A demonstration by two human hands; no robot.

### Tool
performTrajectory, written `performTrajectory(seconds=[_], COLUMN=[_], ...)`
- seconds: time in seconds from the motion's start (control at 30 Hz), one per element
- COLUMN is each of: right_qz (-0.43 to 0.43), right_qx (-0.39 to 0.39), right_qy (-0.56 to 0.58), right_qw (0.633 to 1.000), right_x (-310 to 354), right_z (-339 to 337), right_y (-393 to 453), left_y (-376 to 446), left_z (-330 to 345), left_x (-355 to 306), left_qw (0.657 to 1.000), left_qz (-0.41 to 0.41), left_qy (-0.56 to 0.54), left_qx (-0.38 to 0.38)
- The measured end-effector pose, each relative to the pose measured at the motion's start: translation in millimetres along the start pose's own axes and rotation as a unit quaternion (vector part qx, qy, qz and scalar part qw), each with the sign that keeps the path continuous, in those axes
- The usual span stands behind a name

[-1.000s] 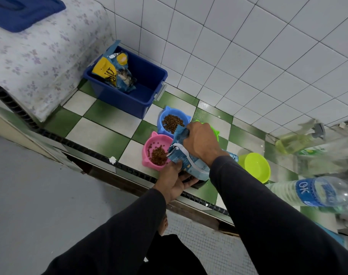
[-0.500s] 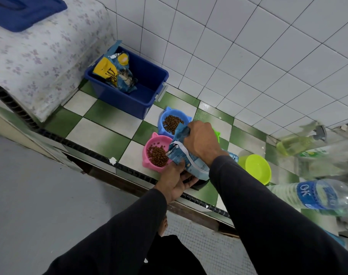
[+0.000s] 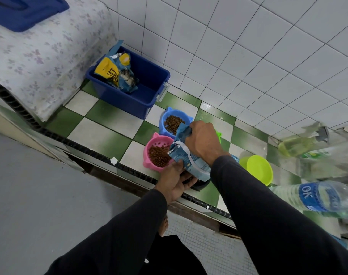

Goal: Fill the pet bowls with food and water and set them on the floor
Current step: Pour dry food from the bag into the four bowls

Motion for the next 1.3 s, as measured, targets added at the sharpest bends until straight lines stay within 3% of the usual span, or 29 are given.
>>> performTrajectory(seconds=[0.4, 0.8, 1.3], right_qz=[0.01, 0.055, 0.189], right_qx=[0.015, -0.002, -0.025], right_qy=[0.01, 0.098, 0.368], right_qw=[1.0, 0.994, 0.91], right_x=[-2, -29, -85], right_z=[1, 0, 13], right_y=[-2, -11, -27], left_y=[0, 1, -3], left_z=[1, 7, 16], left_x=[0, -2, -8], left_qw=[1.0, 0.997, 0.969], left_qz=[-0.014, 0.03, 0.125], left_qy=[-0.009, 0.074, 0.21], left_qx=[-0.026, -0.002, 0.032])
Point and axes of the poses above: each hand's wrist, its own y-axis towards the middle knuckle, its own z-axis out of the palm, x = y × z, the point moved 2 cm from there along y, towards the middle knuckle, and after that the axes turned 8 degrees about -y, right-handed, at the moved point
